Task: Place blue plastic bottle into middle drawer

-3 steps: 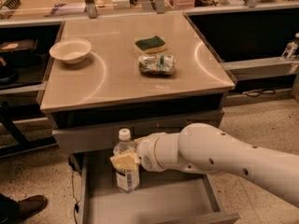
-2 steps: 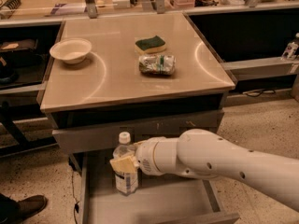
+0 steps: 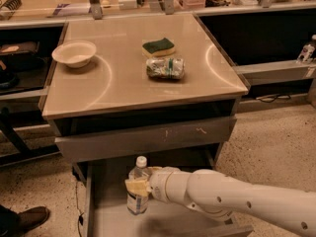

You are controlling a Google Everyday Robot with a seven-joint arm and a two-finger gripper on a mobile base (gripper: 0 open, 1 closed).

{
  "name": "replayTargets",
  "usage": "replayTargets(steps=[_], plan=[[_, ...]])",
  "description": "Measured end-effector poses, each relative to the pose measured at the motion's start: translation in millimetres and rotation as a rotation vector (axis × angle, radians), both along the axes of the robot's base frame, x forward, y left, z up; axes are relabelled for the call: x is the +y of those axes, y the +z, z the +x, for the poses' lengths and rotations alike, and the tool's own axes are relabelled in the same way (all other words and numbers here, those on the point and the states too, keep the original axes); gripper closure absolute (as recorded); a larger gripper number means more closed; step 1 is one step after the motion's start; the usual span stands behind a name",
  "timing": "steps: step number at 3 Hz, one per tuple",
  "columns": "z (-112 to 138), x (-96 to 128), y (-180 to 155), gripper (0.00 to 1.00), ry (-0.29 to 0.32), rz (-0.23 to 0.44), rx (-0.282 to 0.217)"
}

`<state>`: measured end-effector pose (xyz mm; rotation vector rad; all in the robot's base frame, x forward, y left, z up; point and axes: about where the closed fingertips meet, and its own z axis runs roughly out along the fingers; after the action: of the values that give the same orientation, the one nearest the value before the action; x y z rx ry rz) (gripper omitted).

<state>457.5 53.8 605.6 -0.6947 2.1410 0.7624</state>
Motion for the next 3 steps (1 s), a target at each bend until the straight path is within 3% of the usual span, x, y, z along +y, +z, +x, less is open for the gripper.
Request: replayTargets(steps=[1, 2, 3], plan=[[0.0, 0.0, 0.0, 1.00, 0.000, 0.000, 0.000], [-5.0, 4.5, -20.8, 1.00, -0.043, 0.022, 0.007], [-10.4, 3.6, -63.1, 1.00, -0.127, 0.028, 0.024]])
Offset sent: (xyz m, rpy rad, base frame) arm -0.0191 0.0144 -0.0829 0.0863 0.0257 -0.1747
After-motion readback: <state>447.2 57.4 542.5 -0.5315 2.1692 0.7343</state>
